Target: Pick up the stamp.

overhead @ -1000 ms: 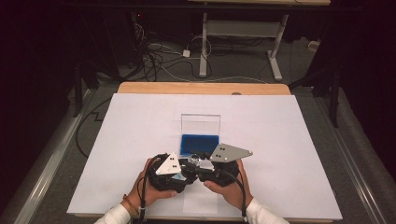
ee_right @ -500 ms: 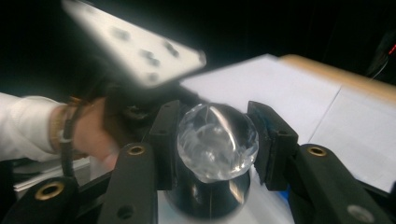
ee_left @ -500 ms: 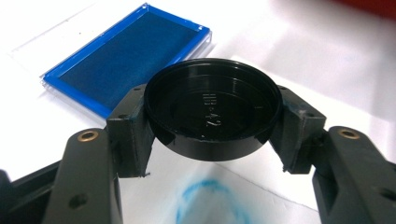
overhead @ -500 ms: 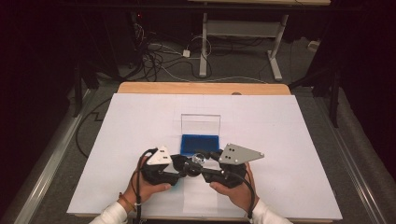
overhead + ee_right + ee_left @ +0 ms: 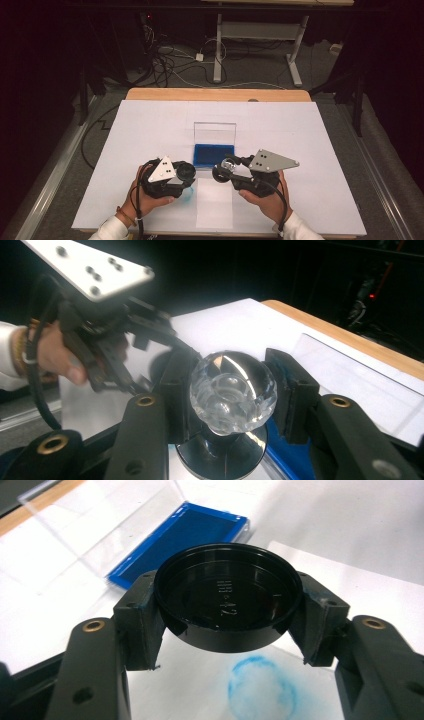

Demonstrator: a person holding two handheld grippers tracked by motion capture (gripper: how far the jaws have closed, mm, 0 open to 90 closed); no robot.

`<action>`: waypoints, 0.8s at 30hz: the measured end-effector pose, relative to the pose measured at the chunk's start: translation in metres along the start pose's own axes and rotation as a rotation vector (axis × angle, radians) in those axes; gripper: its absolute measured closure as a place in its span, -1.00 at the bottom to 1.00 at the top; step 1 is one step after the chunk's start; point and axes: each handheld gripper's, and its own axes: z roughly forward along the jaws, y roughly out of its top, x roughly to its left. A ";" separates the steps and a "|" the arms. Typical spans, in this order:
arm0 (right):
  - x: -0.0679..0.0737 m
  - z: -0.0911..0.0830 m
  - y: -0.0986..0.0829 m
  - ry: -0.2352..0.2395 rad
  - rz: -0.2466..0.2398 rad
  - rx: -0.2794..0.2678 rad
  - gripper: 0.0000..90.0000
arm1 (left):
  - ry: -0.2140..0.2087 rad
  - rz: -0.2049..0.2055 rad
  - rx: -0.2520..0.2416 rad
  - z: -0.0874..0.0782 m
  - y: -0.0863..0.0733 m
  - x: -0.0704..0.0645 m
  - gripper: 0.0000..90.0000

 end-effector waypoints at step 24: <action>-0.024 -0.027 -0.015 -0.104 -0.009 0.070 0.28 | 0.099 -0.004 0.012 -0.043 -0.032 0.020 -0.18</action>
